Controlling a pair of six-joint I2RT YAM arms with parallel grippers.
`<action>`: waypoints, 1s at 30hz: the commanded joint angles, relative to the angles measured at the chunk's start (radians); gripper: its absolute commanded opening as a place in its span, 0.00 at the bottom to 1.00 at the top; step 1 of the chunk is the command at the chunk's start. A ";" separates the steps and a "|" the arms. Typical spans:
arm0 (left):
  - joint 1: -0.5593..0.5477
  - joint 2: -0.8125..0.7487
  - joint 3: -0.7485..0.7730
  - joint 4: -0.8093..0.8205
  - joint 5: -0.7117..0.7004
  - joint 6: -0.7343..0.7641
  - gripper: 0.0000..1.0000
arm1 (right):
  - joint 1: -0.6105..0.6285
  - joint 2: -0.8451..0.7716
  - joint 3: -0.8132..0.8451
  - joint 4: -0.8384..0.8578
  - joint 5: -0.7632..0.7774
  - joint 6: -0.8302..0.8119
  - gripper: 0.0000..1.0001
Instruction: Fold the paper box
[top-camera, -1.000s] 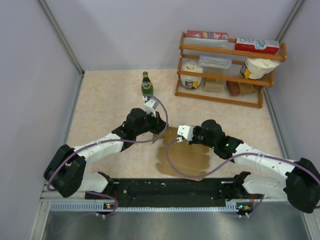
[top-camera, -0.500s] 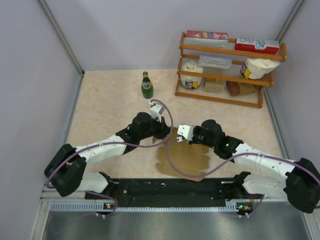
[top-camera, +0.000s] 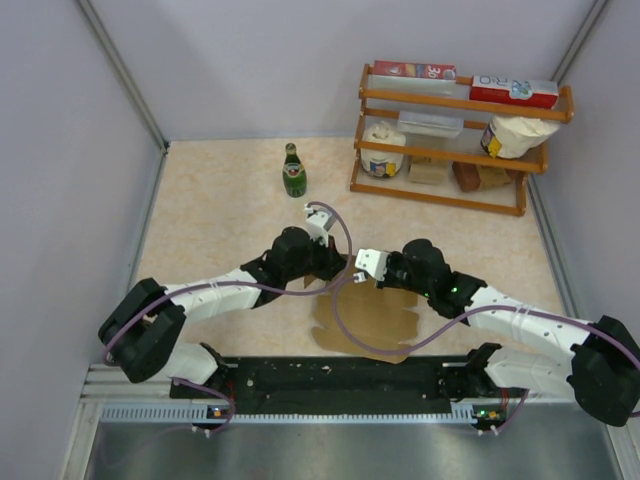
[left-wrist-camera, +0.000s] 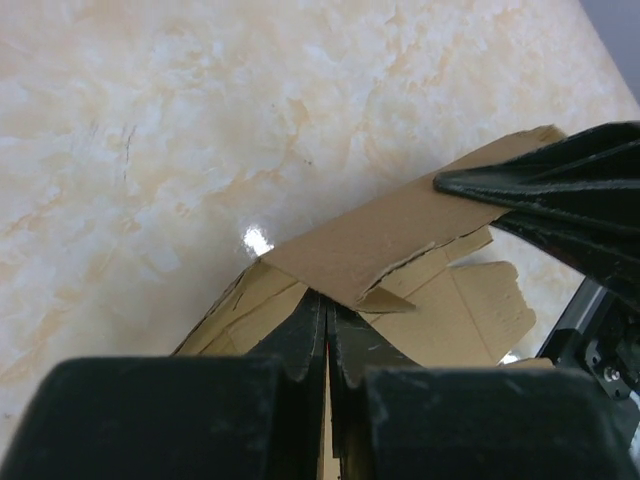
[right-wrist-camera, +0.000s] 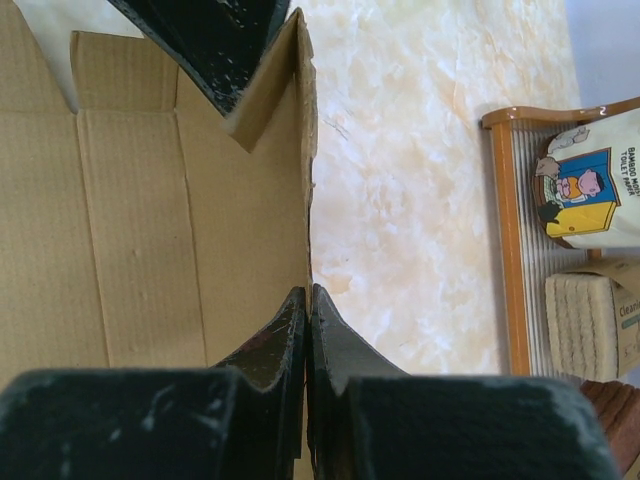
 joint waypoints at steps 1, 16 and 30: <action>-0.007 -0.006 0.009 0.183 -0.003 -0.036 0.00 | 0.013 -0.002 0.046 0.024 -0.047 0.042 0.00; -0.005 -0.176 -0.115 0.020 -0.164 -0.018 0.00 | 0.013 -0.008 0.034 0.021 -0.007 0.036 0.00; 0.015 -0.136 -0.131 -0.122 -0.363 -0.030 0.00 | 0.011 -0.014 0.037 0.002 -0.003 0.024 0.00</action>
